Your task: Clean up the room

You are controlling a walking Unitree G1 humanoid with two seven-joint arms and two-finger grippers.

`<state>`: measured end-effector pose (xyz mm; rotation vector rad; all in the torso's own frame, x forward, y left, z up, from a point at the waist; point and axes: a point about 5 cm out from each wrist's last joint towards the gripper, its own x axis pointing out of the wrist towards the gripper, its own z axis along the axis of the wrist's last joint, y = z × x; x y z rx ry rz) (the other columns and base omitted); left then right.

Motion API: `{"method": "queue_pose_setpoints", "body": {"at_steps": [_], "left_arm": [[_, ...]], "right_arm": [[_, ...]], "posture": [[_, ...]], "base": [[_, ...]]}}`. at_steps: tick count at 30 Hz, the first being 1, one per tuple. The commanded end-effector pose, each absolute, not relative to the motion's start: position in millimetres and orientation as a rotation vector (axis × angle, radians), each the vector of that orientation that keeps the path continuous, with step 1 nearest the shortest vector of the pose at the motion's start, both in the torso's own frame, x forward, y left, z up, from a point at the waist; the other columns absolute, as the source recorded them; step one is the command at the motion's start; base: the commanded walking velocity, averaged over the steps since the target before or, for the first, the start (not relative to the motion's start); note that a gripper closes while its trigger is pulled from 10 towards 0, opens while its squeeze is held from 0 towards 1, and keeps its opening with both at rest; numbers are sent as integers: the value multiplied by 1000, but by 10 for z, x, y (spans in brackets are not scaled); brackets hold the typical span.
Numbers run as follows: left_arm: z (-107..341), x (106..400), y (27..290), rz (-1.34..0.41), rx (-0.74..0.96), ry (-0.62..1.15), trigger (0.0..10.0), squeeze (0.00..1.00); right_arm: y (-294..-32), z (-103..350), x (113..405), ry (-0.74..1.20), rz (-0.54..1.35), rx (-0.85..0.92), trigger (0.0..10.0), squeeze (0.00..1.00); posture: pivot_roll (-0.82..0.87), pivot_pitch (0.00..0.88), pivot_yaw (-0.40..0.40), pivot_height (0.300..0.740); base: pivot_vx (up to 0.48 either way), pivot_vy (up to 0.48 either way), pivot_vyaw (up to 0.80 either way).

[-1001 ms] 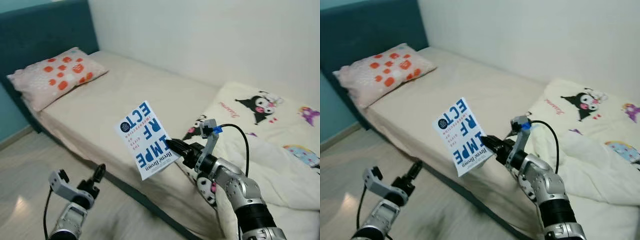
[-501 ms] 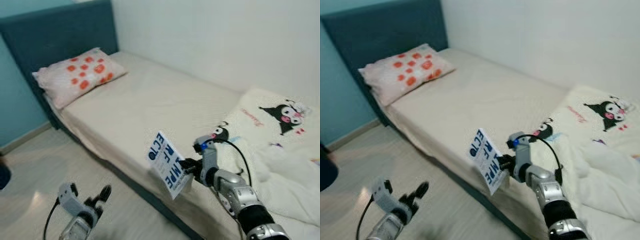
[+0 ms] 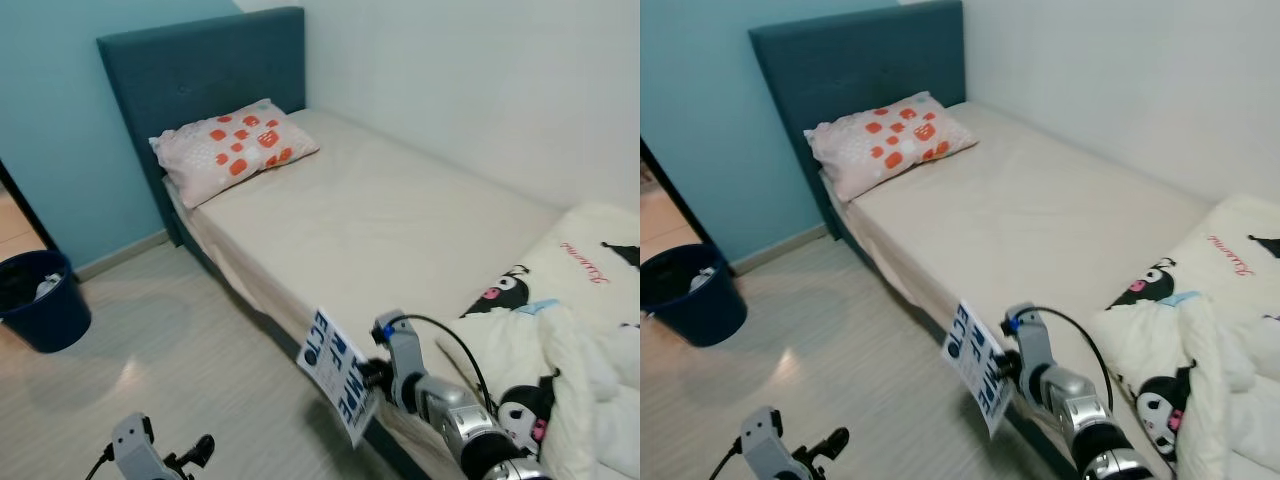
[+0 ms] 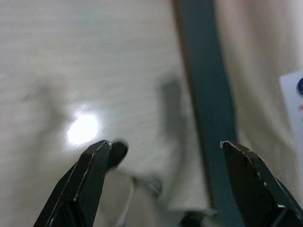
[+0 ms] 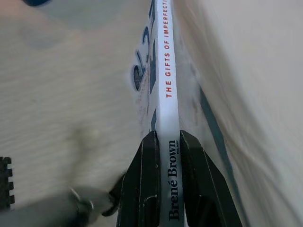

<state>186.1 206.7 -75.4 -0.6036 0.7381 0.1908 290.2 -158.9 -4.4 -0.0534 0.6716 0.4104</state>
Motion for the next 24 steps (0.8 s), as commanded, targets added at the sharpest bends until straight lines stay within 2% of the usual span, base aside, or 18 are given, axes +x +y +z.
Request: {"method": "queue_pose_setpoints", "body": {"at_steps": [1,5,7,18,20,24], "left_arm": [[-793,1807,2035,187,-586,784,10000,0],[-807,1786,2018,188,-586,793,10000,0],[-808,1787,2009,182,-581,796,10000,0],[-798,1839,1917,127,-560,811,10000,0],[-800,1842,1910,145,-579,810,10000,0],[-803,1839,1905,150,-583,813,10000,0]], "right_arm": [[-1650,-157,2810,711,359,-143,10000,0],[-1742,-309,2658,785,311,-249,10000,0],[-1753,-331,2635,793,294,-230,10000,0],[-1789,-372,2595,808,256,-231,10000,0],[-1797,-366,2603,803,246,-238,10000,0],[-1809,-356,2616,791,223,-237,10000,0]], "posture": [[-114,69,-10,740],[-110,68,-11,740],[-107,69,-13,740],[-111,69,-13,740],[-110,70,-14,740],[-111,71,-14,740]], "base": [[0,0,587],[0,0,600],[0,0,600],[0,-440,610],[0,0,606],[0,0,0]]}}
